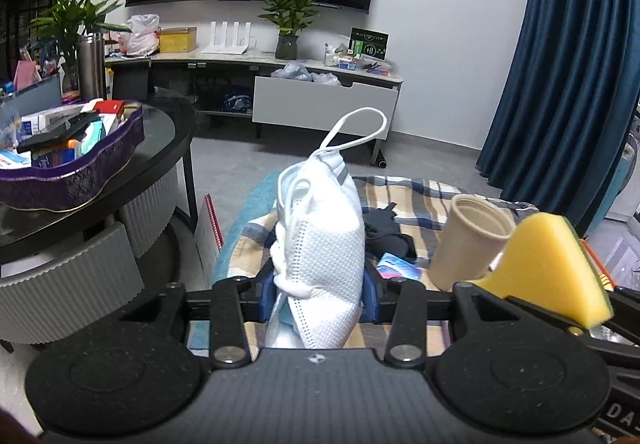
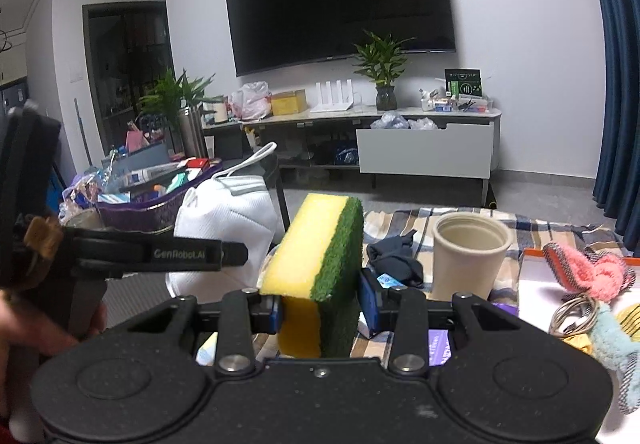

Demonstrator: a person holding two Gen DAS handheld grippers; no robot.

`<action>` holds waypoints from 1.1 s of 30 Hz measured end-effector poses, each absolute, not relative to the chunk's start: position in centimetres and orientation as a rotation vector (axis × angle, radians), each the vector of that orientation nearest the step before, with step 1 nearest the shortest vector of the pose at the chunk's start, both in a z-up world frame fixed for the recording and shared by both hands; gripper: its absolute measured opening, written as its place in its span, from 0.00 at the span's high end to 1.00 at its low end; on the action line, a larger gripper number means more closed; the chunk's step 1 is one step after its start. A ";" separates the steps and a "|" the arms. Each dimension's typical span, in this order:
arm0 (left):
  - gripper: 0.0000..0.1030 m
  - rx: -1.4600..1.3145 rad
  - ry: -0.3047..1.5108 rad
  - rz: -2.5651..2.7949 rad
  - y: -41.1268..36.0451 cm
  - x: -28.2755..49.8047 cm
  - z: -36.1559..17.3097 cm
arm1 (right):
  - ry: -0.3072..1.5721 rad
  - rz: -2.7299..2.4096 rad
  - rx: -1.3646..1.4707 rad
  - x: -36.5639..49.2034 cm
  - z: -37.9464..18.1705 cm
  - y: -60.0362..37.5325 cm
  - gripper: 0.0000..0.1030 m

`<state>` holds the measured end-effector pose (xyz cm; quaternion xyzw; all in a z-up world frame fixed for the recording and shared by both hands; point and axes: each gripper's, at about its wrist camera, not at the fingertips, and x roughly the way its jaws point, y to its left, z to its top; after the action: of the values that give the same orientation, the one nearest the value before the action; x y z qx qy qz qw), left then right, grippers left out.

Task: Organize soft objects
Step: 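Carry face mask in left tool toward the box while right tool carries sponge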

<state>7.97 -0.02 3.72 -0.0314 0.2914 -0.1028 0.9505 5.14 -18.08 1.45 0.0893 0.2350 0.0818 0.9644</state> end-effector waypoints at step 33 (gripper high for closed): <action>0.59 -0.013 0.569 -0.247 -5.6 5.4 5.1 | 0.413 0.082 0.231 1.3 4.6 -24.6 0.56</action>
<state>5.35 -5.63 5.12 -0.0064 0.2802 -0.1213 0.9522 1.31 -24.61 4.61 0.1144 0.2043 0.0405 0.9714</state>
